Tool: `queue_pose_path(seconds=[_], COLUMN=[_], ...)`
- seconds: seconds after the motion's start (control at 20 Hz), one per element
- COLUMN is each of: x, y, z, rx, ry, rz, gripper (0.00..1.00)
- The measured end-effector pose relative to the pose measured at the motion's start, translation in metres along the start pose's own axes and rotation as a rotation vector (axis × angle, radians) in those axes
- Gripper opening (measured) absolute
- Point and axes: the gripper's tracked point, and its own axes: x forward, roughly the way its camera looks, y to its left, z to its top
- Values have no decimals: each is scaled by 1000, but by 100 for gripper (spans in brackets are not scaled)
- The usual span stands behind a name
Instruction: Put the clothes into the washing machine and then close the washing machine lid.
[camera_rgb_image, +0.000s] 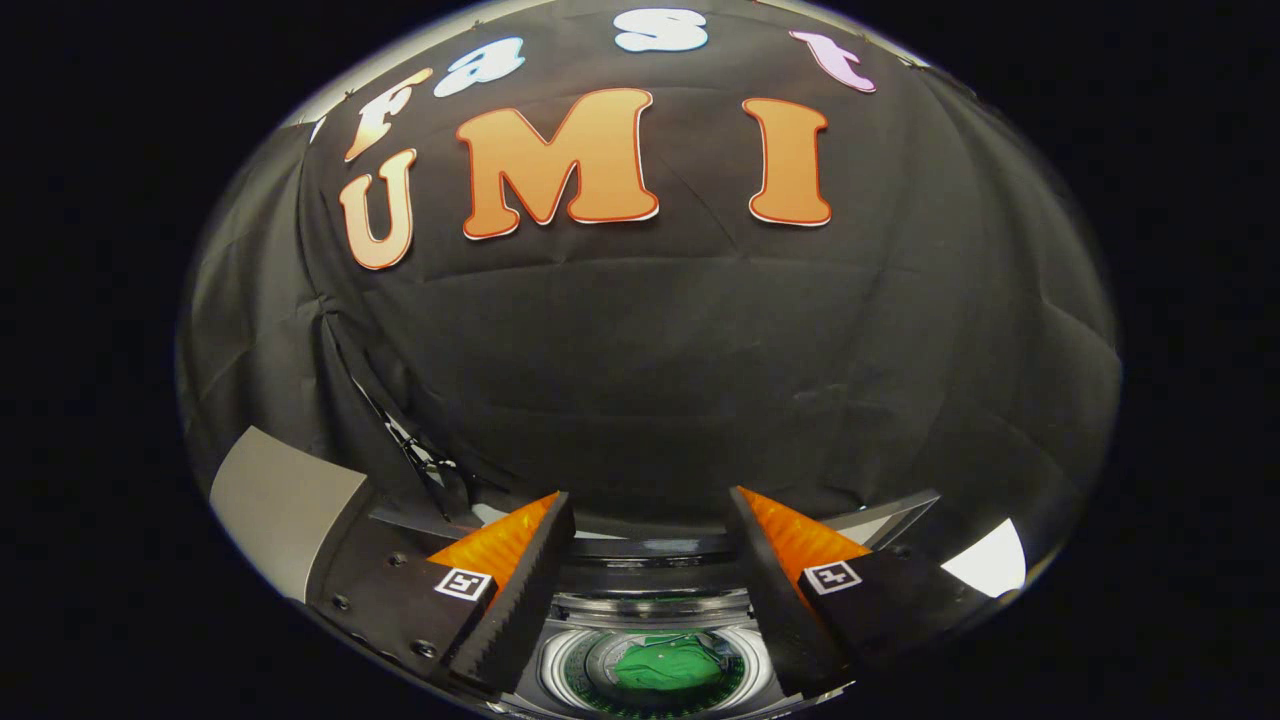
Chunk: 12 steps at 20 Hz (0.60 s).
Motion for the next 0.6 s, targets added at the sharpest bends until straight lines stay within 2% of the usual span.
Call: queue_pose_path(seconds=[0.6], x=[-34], y=[2], z=[-19], rx=[-11], ry=[-16], rz=[-2], gripper=[98])
